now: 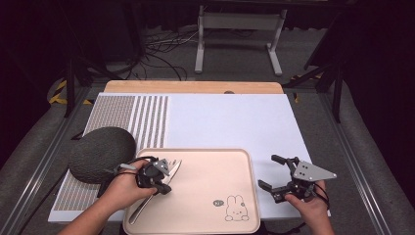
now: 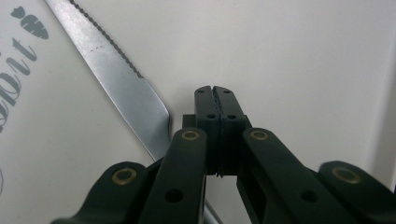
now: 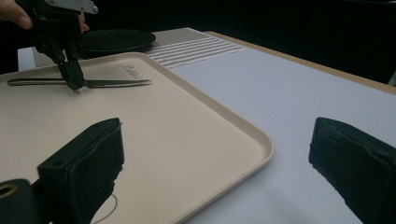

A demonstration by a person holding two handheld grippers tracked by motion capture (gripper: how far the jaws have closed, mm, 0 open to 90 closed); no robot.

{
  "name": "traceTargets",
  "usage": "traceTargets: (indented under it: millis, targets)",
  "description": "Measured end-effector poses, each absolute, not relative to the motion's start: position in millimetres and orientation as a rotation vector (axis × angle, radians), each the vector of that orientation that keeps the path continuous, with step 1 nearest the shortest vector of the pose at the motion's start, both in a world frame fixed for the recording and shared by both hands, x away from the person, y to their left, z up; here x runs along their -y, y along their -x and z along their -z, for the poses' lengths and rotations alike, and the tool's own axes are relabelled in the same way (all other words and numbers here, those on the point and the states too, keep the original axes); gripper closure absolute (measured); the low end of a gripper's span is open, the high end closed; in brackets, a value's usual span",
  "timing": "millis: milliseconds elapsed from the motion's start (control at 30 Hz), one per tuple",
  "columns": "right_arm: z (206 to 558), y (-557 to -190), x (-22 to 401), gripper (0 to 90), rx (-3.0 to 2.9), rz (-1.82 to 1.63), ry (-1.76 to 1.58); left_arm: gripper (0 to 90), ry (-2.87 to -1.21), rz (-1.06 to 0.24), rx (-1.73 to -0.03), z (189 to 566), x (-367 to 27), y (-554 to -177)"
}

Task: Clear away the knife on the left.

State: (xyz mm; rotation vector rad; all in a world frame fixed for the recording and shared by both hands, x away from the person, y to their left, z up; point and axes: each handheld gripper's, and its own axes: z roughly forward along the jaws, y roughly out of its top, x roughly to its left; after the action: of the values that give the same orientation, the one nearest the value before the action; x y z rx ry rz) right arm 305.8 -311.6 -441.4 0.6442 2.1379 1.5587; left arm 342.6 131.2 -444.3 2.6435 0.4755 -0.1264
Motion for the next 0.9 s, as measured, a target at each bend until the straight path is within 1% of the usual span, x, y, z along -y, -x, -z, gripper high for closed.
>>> traceTargets:
  millis: [333,467,900]
  targets:
    - [441.1,-305.7,312.0,4.1,-2.135,-1.559,-0.648,90.0,-2.695,0.115,-0.464,445.4,-129.8,-341.5]
    - [441.2,-305.7,311.9,4.0,-2.138,-1.561,-0.646,90.0,-2.72,0.082,-0.441,444.4,-130.8,-340.0]
    - [441.9,-306.6,311.4,4.0,-2.143,-1.554,-0.649,90.0,-2.72,0.072,-0.482,444.4,-144.8,-340.3]
